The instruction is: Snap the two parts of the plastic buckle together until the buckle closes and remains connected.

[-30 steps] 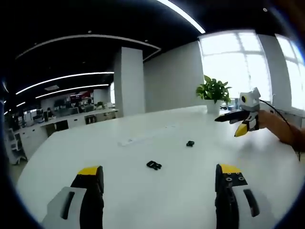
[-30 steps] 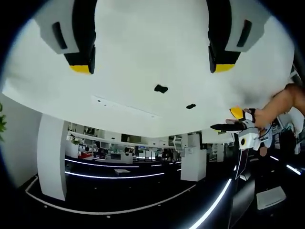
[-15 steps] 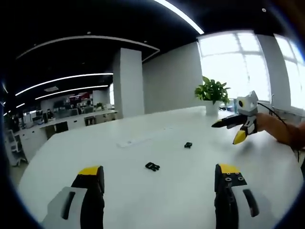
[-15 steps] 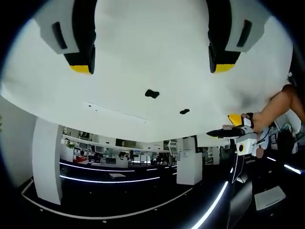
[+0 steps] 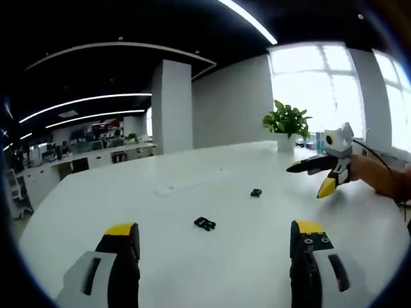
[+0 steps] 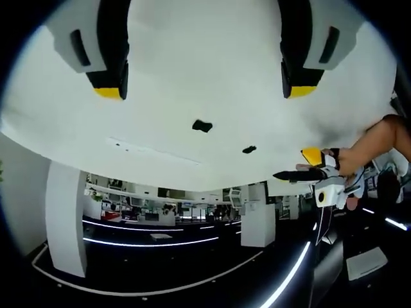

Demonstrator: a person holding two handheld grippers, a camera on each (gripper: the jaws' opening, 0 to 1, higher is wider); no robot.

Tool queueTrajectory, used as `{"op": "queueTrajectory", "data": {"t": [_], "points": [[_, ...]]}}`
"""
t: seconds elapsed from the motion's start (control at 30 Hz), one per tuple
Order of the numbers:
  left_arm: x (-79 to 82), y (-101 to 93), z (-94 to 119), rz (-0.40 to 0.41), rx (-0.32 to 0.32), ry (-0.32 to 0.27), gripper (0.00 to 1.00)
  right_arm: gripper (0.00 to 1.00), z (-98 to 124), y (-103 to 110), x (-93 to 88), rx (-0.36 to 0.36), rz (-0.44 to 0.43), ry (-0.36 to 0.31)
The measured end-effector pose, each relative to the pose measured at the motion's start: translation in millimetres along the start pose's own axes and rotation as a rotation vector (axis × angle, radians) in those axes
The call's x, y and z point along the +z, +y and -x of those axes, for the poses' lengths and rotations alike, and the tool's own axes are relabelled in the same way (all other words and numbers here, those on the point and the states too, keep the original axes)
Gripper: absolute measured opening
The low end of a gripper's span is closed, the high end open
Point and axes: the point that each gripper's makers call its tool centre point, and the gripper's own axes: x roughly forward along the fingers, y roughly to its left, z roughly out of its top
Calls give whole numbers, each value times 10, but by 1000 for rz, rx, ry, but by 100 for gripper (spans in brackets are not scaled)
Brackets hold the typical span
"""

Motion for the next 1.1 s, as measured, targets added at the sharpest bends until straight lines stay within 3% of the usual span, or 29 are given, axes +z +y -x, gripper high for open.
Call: {"op": "queueTrajectory", "data": {"t": [0.13, 0.2, 0.33, 0.53, 0.9, 1.1], "points": [[26, 22, -93, 0, -3, -3, 99, 99, -77, -31, 23, 1, 4, -8], [95, 79, -120, -27, 24, -40, 96, 98, -131, -34, 28, 3, 12, -4], [56, 30, -152, -10, -8, -36, 99, 94, -224, -18, 165, 11, 5, -52], [24, 13, -195, -21, -8, -20, 99, 94, -332, 14, 177, 22, -8, -36], [27, -5, -287, -56, -31, -10, 96, 94, -372, -61, 184, 15, -32, -39], [-16, 53, -332, -61, -42, 9, 89, 91, -357, -118, 198, 0, -23, -53]]}}
